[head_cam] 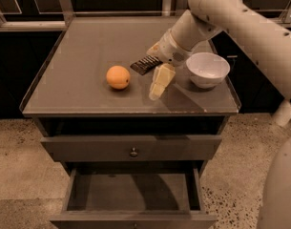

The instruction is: Place orange into middle drawer

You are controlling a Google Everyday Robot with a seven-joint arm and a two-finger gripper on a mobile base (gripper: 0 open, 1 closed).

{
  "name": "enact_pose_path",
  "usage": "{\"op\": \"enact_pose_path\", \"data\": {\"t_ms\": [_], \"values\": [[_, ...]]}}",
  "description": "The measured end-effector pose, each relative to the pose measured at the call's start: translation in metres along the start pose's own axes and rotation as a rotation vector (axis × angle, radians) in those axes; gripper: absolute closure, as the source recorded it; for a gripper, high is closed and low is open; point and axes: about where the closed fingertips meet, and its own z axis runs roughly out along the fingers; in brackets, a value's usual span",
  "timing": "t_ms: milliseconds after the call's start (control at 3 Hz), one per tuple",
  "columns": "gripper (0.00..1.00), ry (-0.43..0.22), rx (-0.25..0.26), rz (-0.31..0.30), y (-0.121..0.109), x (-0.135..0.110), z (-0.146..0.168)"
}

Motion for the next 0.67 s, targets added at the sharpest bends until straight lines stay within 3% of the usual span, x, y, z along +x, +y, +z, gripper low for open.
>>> {"op": "enact_pose_path", "data": {"t_ms": [667], "values": [[0.0, -0.006, 0.013, 0.022, 0.0018, 0.0001, -0.0013]]}}
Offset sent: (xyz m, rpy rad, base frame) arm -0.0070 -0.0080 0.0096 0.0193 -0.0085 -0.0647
